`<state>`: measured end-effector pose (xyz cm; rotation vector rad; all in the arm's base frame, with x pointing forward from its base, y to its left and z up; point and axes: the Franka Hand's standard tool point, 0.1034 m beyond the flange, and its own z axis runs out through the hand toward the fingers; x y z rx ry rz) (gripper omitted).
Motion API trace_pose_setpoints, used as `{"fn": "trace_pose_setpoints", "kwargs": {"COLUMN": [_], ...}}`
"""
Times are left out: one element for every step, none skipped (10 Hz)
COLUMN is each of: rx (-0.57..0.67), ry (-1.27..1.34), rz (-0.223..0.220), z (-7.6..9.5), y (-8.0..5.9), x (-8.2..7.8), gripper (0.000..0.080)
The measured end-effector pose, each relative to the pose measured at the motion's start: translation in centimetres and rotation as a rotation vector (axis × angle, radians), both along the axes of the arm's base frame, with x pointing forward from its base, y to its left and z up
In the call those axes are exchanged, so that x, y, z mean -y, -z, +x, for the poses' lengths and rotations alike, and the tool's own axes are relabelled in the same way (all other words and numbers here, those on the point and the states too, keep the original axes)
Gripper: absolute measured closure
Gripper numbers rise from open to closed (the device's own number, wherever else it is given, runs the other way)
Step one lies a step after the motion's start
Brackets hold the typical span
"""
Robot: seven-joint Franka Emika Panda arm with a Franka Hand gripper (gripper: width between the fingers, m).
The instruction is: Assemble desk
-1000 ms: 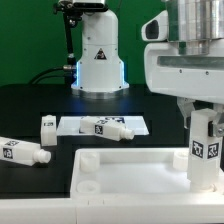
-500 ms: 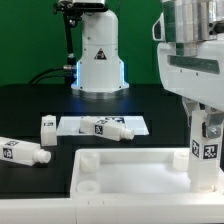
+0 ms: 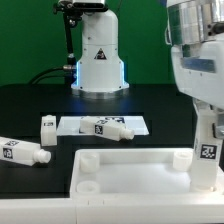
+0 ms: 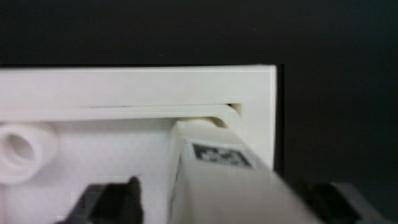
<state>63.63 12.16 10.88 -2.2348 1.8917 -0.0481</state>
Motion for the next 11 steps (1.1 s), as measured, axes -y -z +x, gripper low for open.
{"fn": "trace_pose_setpoints", "kwargs": {"rx": [0.017,0.027,0.041,0.044,0.058,0.070,0.081,0.086,0.082,0.082,0.079], "ry": [-0.116,-0.190,-0.283,-0.307,-0.428,-0.667,-0.897,-0.896,-0.867,-0.870,-0.842], "rz": [-0.018,-0.032,-0.047,-0.051,-0.076,-0.145,-0.203,-0.204,-0.199,-0.200,-0.196], "z": [0.0,0.0,0.0,0.0,0.1,0.6,1.2,1.2,1.1,1.1,1.1], "y": [0.0,0.0,0.0,0.0,0.0,-0.6,-1.1,-1.0,-0.9,-0.9,-0.9], "x": [0.0,0.1,0.1,0.1,0.3,0.9,1.1,1.1,1.1,1.1,1.1], "gripper": [0.0256,0.0179,0.0158,0.0152,0.0152,0.0150,0.0150,0.0150,0.0236,0.0373,0.0373]}}
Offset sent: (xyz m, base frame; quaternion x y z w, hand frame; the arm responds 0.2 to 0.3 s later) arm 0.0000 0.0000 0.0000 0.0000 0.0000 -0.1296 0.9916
